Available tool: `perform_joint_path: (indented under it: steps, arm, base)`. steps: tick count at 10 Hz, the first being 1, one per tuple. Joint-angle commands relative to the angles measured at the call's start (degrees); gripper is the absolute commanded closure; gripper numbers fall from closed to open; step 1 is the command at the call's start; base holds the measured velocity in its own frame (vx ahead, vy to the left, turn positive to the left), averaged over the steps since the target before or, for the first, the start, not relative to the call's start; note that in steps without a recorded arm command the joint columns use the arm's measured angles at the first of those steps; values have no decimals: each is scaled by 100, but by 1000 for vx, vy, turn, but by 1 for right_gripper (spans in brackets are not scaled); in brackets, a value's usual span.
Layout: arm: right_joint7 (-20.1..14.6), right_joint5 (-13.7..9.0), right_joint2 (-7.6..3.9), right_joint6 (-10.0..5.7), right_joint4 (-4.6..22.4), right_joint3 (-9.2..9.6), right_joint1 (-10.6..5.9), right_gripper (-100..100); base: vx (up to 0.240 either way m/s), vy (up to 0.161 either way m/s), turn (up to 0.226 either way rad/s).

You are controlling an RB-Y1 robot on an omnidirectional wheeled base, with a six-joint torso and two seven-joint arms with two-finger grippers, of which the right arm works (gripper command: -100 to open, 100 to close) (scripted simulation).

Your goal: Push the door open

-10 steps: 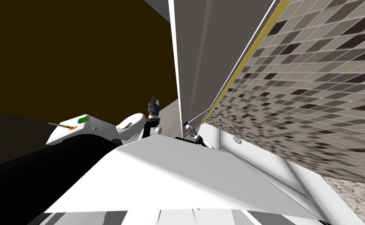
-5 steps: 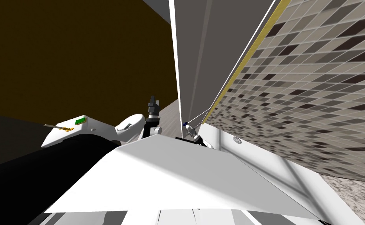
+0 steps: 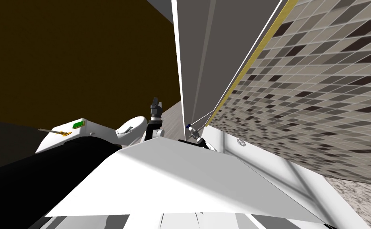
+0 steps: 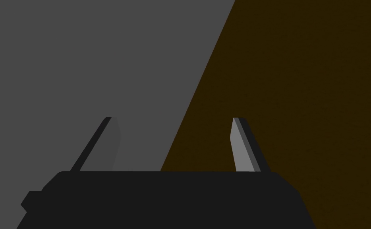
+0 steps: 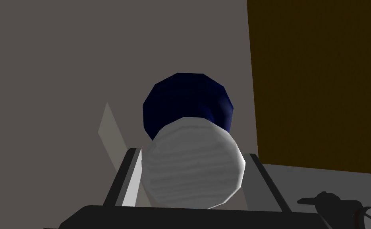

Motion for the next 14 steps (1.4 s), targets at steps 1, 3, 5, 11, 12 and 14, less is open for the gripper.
perform_joint_path:
  steps: [1, 3, 5, 11, 12, 14]
  arm:
    - [-286, -92, 21, -22, 18, -1, -43, 100]
    - [-537, -143, 31, -20, 26, 17, -51, 100]
    - [-756, -203, 43, -17, 36, 38, -62, 100]
    - [-1641, -459, 95, -8, 78, 128, -107, 100]
    - [-1666, -459, 95, -8, 78, 128, -107, 100]
    - [-2034, -608, 125, -2, 102, 180, -133, 100]
  base:
    - [27, 37, -31]
    - [18, 25, -12]
    - [28, 28, -21]
    - [25, 33, -23]
    - [24, 25, -9]
    - [35, 36, -36]
